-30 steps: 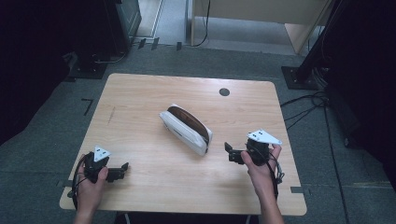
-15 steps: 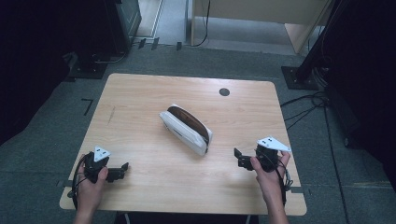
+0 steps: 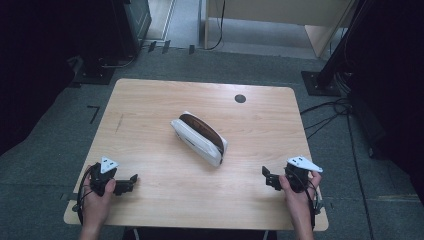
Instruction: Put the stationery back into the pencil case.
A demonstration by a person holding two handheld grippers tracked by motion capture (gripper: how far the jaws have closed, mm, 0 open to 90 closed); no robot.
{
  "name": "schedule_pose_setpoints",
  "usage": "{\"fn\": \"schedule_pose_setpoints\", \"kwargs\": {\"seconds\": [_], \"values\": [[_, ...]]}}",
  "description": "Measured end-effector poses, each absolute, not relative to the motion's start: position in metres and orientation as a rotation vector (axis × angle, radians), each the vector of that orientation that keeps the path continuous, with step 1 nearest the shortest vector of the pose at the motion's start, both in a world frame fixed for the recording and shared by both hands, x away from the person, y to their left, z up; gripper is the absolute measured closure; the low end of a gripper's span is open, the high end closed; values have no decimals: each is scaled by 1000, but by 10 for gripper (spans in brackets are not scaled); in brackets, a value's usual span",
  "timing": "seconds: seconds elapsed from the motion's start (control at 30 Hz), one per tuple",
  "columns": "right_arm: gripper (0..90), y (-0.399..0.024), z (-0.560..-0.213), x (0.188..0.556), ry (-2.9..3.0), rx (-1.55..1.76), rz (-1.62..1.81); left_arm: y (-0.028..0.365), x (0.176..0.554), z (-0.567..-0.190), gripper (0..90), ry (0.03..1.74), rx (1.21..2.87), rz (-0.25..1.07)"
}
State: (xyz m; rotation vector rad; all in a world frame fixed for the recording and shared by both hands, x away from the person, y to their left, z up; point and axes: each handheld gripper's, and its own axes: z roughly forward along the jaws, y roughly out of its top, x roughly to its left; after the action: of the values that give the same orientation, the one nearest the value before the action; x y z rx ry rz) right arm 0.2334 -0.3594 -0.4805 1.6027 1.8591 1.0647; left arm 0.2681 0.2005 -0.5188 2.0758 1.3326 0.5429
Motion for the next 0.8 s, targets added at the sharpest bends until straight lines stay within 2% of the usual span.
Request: {"fn": "schedule_pose_setpoints", "kwargs": {"seconds": [0.8], "values": [[0, -391, -515, 216, 1862, 1704, 906, 201, 268, -519, 0, 1332, 2076, 544]]}}
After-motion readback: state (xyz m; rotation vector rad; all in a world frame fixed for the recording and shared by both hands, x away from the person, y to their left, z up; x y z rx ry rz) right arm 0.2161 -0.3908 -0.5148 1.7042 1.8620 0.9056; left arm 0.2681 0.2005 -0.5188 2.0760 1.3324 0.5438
